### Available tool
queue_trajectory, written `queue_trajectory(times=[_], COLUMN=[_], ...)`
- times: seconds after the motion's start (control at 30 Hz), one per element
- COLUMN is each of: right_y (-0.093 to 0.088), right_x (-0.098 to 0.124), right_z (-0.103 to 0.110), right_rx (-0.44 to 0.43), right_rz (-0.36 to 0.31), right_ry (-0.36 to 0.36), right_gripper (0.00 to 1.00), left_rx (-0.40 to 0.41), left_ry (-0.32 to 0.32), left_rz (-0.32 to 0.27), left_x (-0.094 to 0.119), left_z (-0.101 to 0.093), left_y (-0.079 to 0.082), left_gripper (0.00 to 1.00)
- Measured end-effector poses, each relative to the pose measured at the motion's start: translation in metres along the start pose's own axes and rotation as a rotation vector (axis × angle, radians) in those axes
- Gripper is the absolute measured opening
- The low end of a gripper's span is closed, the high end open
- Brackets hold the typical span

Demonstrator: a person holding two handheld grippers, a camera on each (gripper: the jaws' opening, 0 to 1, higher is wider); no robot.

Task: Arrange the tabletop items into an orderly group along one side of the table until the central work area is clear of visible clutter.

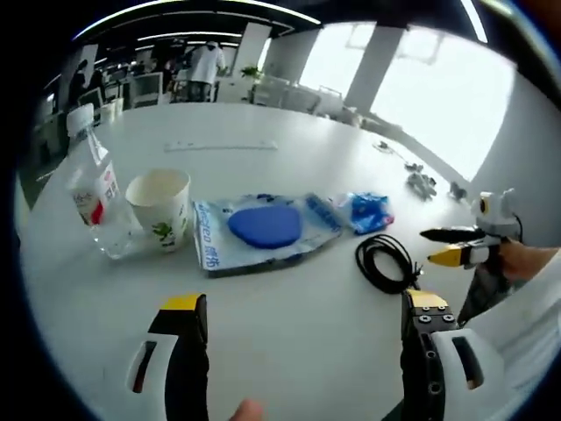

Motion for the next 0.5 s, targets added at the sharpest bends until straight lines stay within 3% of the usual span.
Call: queue_trajectory(times=[0.17, 0.27, 0.5], right_y=[-0.001, -0.001, -0.002], right_x=[0.002, 0.003, 0.009], right_z=[0.003, 0.004, 0.005], right_rx=[0.003, 0.003, -0.008], right_rz=[0.003, 0.002, 0.009], right_ry=[-0.003, -0.006, -0.021], right_gripper=[0.89, 0.89, 0.9], left_rx=[0.013, -0.035, -0.033], left_ry=[0.032, 0.069, 0.095], left_rz=[-0.024, -0.056, -0.059], left_x=[0.016, 0.027, 0.046], left_z=[0.018, 0.03, 0.051], left_y=[0.002, 0.006, 0.001], left_gripper=[0.89, 0.88, 0.92])
Point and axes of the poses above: the point that each gripper's makers call its tool centre point, and the gripper's own axes: x roughly backward along the fingers, z roughly to its left, y roughly out of its top, the point moved 5 cm from there along x, roughly backward along the fingers, and after that the axes turned 3 degrees about y, right-handed, at the moved point
